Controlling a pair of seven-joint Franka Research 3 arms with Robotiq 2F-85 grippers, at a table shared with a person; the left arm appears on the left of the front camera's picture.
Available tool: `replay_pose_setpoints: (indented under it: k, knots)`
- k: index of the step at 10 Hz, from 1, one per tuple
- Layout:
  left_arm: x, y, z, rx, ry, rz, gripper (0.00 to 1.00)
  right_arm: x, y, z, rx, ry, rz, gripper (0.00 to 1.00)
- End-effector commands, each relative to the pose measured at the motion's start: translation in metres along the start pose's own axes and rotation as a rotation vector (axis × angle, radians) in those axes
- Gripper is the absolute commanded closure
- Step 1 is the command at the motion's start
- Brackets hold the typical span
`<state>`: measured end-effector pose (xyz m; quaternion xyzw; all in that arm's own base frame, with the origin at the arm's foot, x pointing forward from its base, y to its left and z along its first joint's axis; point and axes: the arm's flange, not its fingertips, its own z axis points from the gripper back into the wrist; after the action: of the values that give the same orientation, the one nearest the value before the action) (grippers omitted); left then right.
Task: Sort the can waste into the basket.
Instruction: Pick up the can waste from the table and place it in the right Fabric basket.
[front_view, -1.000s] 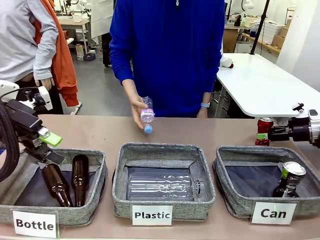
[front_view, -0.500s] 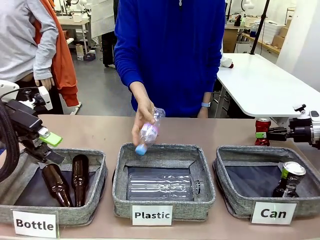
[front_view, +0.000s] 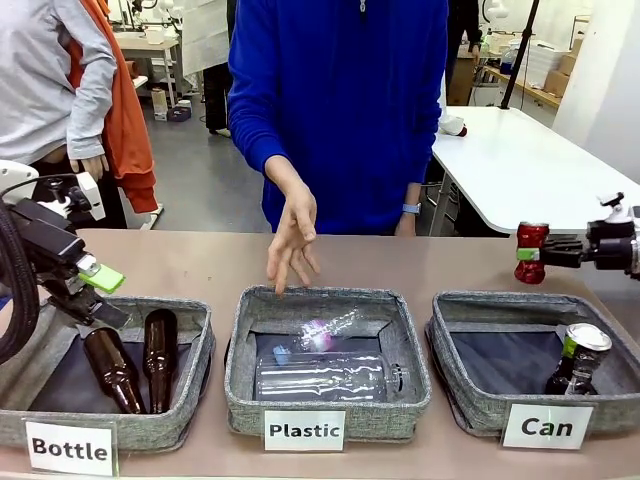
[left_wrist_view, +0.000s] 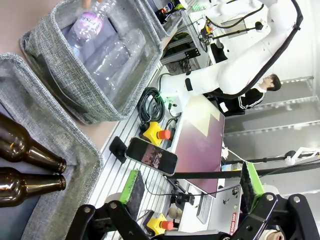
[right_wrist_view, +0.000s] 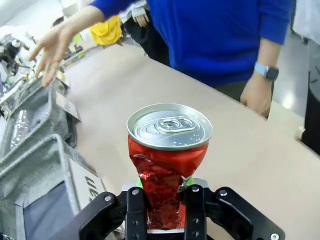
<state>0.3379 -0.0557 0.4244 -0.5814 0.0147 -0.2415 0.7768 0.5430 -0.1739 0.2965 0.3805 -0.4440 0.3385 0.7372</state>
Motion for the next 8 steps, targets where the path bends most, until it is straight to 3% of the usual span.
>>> replay_pose_setpoints:
  k: [1, 2, 3, 6, 8]
  knots:
    - [-0.002, -0.002, 0.002, -0.006, 0.009, -0.004, 0.0, 0.044, 0.061, 0.024, 0.025, 0.008, 0.111, 1.0]
    - [-0.002, -0.002, 0.002, -0.006, 0.009, -0.004, 0.0, 0.066, 0.09, 0.031, 0.067, 0.06, 0.098, 1.0]
    - [-0.002, -0.002, 0.002, -0.006, 0.009, -0.004, 0.0, 0.079, 0.123, 0.031, 0.137, 0.162, 0.107, 0.76]
    - [-0.002, -0.002, 0.002, -0.006, 0.009, -0.004, 0.0, 0.086, 0.21, 0.005, 0.345, 0.446, 0.214, 0.76]
    - [-0.002, -0.002, 0.002, -0.006, 0.009, -0.004, 0.0, 0.075, 0.244, -0.018, 0.287, 0.569, 0.322, 0.76]
